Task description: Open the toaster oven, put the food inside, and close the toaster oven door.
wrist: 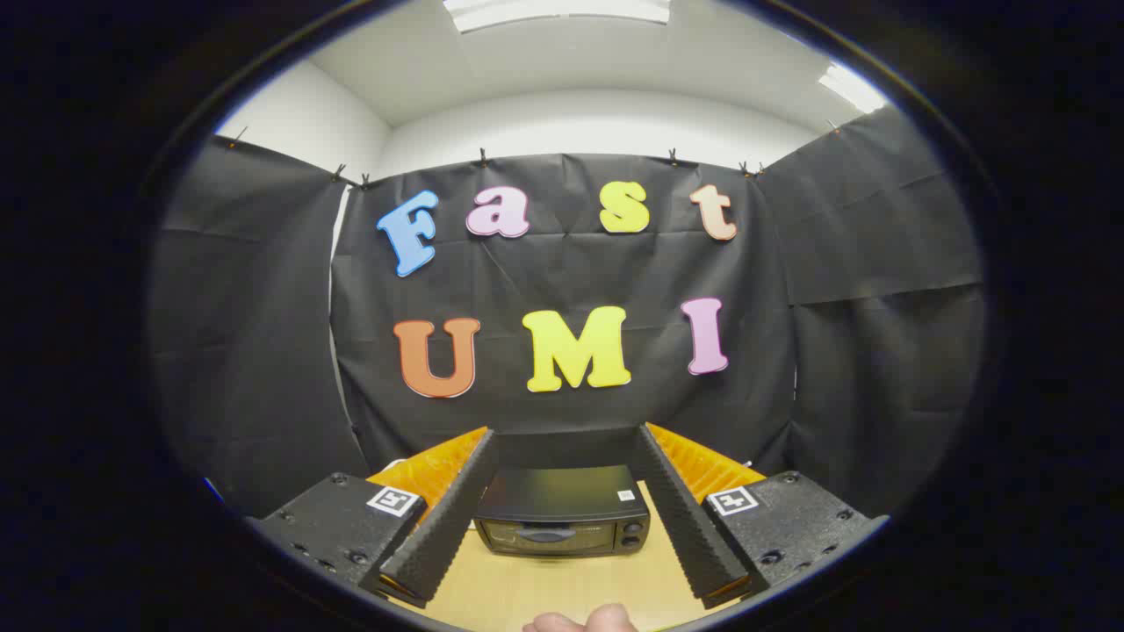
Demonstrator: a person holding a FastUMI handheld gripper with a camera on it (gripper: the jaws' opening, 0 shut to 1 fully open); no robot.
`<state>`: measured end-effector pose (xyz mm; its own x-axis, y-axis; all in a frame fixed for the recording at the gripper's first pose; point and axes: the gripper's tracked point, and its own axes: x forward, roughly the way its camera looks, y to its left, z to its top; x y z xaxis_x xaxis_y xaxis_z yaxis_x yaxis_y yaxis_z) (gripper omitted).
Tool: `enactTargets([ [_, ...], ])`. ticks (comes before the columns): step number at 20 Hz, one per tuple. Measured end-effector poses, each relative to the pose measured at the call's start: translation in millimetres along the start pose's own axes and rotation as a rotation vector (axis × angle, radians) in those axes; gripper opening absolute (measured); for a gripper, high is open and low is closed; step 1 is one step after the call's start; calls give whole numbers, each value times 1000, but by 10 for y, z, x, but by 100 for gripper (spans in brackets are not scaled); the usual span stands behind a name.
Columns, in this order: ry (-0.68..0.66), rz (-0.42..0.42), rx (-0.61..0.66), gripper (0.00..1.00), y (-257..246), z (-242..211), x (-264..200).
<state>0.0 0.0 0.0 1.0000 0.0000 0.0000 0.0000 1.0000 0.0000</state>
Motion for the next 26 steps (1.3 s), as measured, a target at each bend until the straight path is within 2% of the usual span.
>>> enactTargets([
  [26,81,-8,50,100,-292,-237,264],
])
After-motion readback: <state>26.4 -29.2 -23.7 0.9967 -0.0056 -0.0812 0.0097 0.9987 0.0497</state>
